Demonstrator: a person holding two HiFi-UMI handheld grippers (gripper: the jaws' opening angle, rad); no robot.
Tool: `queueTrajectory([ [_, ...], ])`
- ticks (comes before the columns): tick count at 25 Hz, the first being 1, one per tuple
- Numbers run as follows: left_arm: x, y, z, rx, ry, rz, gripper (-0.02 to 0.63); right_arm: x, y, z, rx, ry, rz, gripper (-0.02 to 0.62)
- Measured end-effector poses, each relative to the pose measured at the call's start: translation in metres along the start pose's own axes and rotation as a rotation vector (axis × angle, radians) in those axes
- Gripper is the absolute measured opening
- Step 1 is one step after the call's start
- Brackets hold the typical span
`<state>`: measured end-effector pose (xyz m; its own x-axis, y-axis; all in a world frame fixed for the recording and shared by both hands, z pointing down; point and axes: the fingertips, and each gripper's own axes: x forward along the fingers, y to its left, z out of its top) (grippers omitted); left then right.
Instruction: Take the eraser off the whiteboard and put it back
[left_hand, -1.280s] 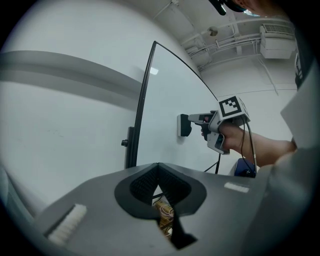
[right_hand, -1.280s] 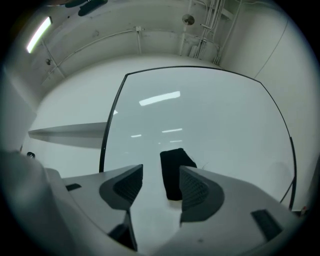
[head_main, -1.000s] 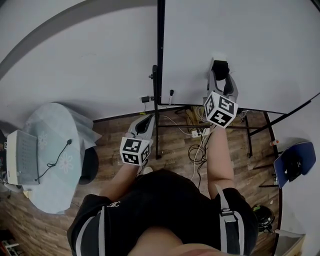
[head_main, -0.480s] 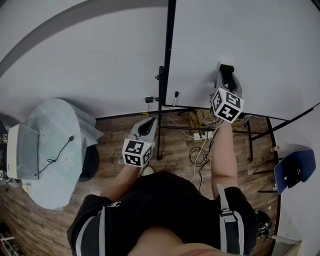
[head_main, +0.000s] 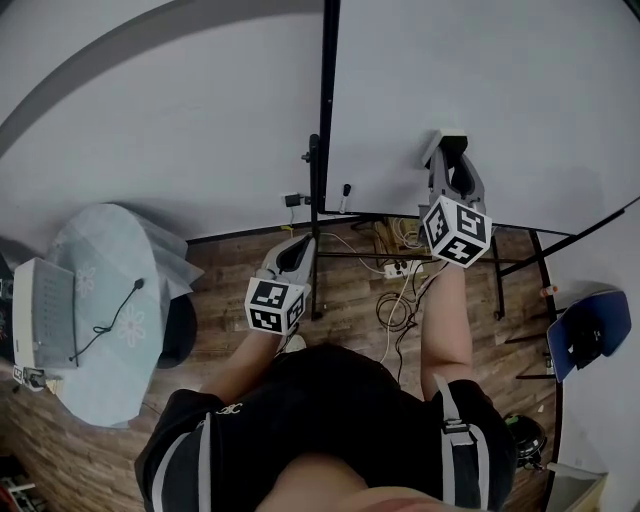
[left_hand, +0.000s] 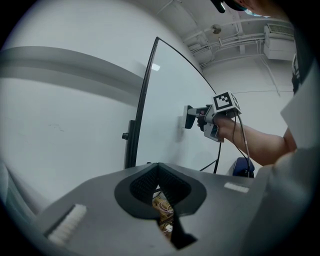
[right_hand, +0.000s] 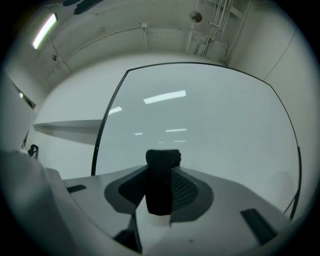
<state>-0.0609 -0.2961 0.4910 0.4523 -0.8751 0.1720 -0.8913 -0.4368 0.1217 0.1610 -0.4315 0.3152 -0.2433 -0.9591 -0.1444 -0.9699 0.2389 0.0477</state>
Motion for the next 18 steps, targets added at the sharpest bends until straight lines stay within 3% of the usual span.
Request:
queueTrajectory([
  [9, 0.019, -0.021, -0.007, 0.007, 0.029, -0.075, 0.006, -0.046, -0.012, 0.017, 0.027, -0.075, 0.000, 0.129],
  [18, 0.033, -0.042, -0.007, 0.027, 0.041, -0.142, 0.006, -0.083, -0.026, -0.012, 0.052, -0.057, -0.034, 0.129],
])
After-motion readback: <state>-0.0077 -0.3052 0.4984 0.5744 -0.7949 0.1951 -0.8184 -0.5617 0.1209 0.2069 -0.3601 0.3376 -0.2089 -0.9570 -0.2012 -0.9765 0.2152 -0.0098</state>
